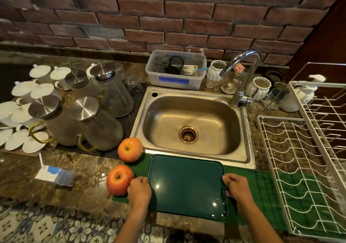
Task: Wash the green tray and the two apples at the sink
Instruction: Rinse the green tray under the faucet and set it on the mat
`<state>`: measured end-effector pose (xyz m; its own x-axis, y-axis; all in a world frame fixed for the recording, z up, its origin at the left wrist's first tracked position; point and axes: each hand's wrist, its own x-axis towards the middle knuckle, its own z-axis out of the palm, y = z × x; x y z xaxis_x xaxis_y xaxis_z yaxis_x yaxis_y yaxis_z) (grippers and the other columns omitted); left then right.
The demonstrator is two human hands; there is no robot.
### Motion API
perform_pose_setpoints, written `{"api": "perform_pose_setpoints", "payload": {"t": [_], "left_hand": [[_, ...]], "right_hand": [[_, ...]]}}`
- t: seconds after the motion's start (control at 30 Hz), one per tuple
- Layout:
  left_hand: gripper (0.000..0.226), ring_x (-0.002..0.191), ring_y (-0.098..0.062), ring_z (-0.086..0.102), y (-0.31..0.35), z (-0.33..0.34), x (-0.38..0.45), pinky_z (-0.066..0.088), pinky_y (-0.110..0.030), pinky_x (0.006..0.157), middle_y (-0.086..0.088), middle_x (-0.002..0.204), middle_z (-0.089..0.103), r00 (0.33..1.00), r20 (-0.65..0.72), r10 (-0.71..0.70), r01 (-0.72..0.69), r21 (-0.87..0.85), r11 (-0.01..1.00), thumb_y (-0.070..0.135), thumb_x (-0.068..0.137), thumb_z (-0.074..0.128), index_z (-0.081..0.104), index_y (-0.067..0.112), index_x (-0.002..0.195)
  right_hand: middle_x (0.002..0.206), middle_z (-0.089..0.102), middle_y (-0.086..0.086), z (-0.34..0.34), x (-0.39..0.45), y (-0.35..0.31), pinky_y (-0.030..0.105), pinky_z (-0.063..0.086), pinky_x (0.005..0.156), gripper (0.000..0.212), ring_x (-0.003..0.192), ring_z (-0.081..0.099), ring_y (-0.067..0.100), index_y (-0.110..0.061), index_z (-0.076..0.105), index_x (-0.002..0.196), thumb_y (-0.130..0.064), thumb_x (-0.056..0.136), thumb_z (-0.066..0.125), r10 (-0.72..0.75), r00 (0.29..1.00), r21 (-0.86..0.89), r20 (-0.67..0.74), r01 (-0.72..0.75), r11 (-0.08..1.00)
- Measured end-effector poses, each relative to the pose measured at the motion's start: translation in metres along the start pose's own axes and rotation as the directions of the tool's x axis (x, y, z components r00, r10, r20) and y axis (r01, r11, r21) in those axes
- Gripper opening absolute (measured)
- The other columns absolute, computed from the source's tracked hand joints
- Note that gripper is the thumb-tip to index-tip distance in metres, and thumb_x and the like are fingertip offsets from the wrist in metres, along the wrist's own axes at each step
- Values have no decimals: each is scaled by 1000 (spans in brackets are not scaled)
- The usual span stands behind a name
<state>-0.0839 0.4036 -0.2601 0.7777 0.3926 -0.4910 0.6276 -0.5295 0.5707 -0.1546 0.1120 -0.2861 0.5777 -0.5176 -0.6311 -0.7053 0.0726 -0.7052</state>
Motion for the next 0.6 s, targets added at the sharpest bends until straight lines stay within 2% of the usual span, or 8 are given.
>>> {"api": "perform_pose_setpoints", "payload": {"t": [0.1,0.17,0.23,0.4,0.6], "left_hand": [[30,81,-31,57,-1,-2,-3,41,-37,70,-13,87,67,999,-11,53,-52,92,994,17,101,50,64,14,74],[28,80,-29,56,0,-3,-5,41,-36,69,-14,89,68,996,-27,86,-82,129,988,17,101,51,65,17,77],[26,83,-31,59,0,-4,-6,42,-36,70,-14,92,70,993,-37,110,-104,146,984,18,101,51,70,14,84],[24,93,-35,64,1,-5,-9,40,-34,71,-14,99,72,990,-60,124,-111,189,976,22,101,53,75,13,99],[24,80,-27,59,-5,-7,-11,44,-35,71,-10,89,71,981,-62,182,-171,145,974,20,101,53,75,10,96]], "right_hand": [[70,72,13,0,0,-1,41,53,64,25,65,62,26,-8,75,81,-10,98,57,-4,1000,4,4,4,1000],[75,74,16,0,0,0,45,58,69,24,68,65,25,-8,75,82,-11,98,58,-3,1000,7,6,3,1000],[83,75,21,1,-1,1,47,58,74,23,71,66,27,-8,75,83,-11,99,58,-10,1000,7,10,10,1000],[80,75,18,1,0,3,55,58,78,24,75,68,31,-8,75,82,-13,99,58,-22,1000,-11,4,22,1000],[76,74,16,0,1,2,55,58,75,24,72,68,34,-9,75,80,-15,98,59,-47,999,-108,-16,45,993]]}}
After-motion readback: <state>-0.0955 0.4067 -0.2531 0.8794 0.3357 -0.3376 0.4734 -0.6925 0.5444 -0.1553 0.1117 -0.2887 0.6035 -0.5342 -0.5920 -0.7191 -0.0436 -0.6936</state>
